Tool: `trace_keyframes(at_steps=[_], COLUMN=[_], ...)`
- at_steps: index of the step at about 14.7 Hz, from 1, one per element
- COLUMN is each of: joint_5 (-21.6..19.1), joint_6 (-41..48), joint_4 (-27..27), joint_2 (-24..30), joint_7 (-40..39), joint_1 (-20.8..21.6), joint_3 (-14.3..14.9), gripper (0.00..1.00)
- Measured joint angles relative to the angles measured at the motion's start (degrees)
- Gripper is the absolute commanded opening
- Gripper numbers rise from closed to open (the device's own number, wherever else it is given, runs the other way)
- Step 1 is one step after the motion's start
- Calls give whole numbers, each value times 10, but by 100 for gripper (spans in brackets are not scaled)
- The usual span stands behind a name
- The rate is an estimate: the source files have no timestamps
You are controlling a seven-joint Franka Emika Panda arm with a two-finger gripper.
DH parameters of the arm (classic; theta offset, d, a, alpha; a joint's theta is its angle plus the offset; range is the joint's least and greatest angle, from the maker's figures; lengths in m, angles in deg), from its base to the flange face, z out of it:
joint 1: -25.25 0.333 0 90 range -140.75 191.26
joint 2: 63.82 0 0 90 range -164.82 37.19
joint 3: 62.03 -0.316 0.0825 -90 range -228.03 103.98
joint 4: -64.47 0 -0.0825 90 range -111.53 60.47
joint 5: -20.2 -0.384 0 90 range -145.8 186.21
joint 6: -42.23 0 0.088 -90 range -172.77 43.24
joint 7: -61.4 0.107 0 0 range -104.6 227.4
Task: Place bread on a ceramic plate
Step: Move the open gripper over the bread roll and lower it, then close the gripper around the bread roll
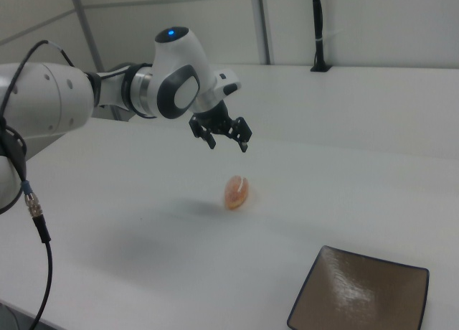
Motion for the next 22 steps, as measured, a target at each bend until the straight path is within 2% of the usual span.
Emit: trace_keyframes(at_steps=[8, 15, 18, 20, 22], joint_5=[17, 49, 75, 84, 85], joint_6=[-45, -59, -59, -59, -59], joint_4=[1, 1, 2, 2, 2], joint_2=[-73, -101, -114, -116, -119], joint_7=[-6, -6, -6, -6, -6], joint_1=[6, 7, 7, 7, 7], joint_3=[-3, -10, -10, -10, -10], gripper=[100, 100, 100, 90, 76])
